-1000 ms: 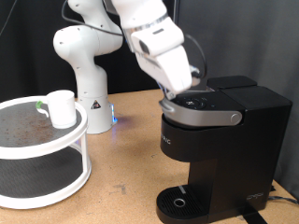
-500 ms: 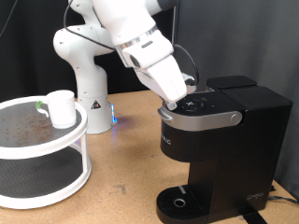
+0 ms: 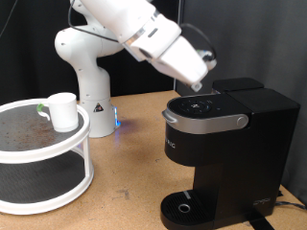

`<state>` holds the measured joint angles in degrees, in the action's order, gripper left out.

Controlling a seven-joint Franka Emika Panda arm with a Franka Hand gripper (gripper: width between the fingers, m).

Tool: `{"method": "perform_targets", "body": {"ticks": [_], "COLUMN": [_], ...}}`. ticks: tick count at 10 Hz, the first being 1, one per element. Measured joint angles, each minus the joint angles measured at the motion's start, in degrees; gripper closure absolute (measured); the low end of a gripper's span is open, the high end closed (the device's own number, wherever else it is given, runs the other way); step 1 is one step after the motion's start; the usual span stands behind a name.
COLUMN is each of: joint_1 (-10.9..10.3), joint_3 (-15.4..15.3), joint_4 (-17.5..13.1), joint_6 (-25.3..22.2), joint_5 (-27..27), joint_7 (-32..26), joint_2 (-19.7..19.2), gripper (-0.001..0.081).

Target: Make a cup of coffee with the keurig machine

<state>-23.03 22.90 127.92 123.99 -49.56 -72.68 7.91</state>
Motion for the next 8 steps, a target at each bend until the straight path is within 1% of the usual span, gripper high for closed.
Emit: {"method": "perform_targets", "body": {"ticks": [2,4,5,6,7,8], "joint_1": [0.02,0.05,0.05,0.09,0.33,1.02], "joint_3": [0.08,0.34,0.33,0.33,0.36,0.39], "joint_4": [-2.32,-4.58,-4.31,-3.56,-2.15,-0.46], "joint_6": [-4.3,-9.8,-9.1,-7.95,-7.57,-8.24], "joint_5": [-0.53,1.89,1.67,1.57,1.56,2.51], "joint_7": [0.26,0.88,0.88,2.93,5.95,10.64], "joint_2": [1.45,2.2,2.18,2.36,3.11,4.48], "gripper": [0.0803,0.0803,0.0803,0.0803,0.0803,0.0803]}}
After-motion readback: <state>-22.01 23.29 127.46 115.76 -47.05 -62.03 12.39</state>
